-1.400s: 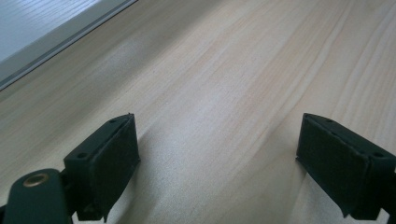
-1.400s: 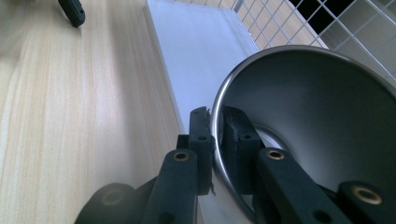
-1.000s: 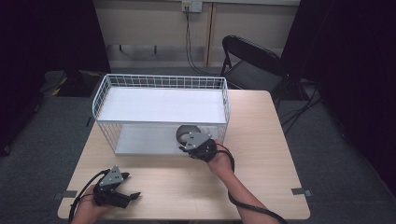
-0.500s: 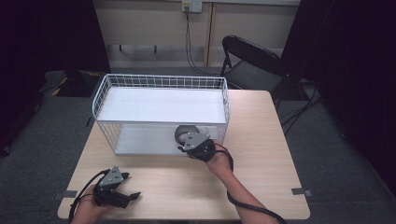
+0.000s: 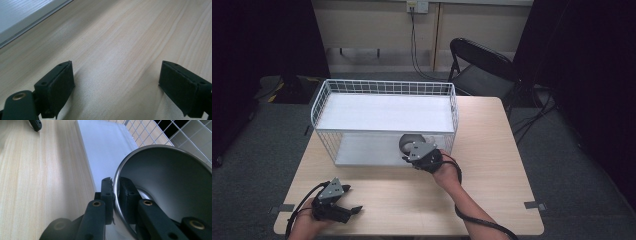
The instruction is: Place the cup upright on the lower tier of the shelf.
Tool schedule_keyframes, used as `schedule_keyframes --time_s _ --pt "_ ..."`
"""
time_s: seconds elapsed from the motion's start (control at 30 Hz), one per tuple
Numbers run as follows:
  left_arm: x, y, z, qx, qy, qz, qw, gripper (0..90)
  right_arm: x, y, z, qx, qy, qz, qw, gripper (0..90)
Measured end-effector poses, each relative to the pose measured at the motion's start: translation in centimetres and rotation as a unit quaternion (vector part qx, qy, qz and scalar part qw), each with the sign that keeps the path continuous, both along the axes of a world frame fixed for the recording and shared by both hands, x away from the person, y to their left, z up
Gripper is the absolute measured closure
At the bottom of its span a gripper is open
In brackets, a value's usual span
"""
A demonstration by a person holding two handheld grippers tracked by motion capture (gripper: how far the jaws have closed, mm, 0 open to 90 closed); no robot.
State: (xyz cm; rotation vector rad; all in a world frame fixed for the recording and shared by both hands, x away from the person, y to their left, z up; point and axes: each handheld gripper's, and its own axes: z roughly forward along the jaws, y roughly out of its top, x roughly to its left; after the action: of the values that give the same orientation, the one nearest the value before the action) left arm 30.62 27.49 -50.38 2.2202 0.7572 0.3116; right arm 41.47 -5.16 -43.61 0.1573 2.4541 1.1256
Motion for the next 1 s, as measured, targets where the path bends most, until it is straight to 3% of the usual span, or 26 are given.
schedule_keyframes --time_s 0.8,1.0 --pt "0.0 0.0 0.0 0.0 0.0 0.0 1.0 12.2 0.08 -0.35 0.1 0.014 -0.011 -0.015 0.9997 78.6" --pt "0.0 0.0 0.0 0.0 0.0 0.0 1.0 12.2 0.18 -0.57 0.38 0.03 -0.017 -0.027 0.9991 75.7"
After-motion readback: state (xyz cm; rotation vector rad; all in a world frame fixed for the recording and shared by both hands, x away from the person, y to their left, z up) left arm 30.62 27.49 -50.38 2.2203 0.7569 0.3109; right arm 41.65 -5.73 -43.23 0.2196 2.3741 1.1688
